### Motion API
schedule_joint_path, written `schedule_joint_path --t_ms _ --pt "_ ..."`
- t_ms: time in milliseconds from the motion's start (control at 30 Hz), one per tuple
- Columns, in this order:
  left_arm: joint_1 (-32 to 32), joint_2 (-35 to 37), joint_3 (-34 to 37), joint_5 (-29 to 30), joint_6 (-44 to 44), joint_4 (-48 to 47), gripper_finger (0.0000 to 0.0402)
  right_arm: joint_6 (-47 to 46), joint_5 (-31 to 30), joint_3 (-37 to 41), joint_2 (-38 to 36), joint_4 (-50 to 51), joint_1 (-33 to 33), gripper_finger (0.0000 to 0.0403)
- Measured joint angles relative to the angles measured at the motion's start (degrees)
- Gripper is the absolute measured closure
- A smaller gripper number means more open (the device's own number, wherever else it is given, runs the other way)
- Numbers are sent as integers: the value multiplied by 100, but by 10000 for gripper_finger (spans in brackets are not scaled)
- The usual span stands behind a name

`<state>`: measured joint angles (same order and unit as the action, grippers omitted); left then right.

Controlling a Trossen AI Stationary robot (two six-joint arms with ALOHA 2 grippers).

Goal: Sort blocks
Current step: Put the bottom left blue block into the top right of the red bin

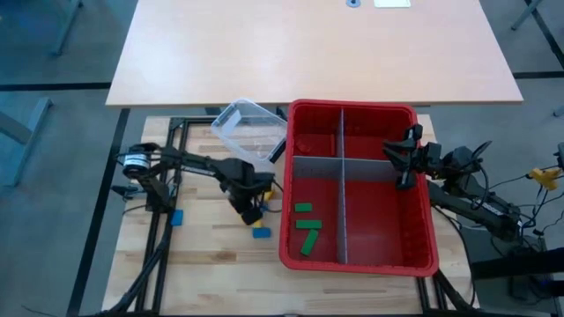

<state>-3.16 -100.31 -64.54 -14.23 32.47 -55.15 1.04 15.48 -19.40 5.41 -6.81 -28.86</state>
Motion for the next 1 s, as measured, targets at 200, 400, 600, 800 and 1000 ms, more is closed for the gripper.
schedule_joint_path --t_ms 200,400,600,800,1000 --pt "224 137 -227 884 319 -664 401 -44 0 0 0 -48 0 342" --pt "449 405 -20 1142 982 -1893 401 -51 0 0 -1 -82 0 351" --pt "919 494 531 1039 925 -2129 401 -48 0 0 -2 -85 0 349" --pt "1387 502 983 748 818 -2858 401 -55 0 0 0 -88 0 335" --pt "1548 511 1633 -119 228 -2877 401 -112 0 0 0 -123 0 330"
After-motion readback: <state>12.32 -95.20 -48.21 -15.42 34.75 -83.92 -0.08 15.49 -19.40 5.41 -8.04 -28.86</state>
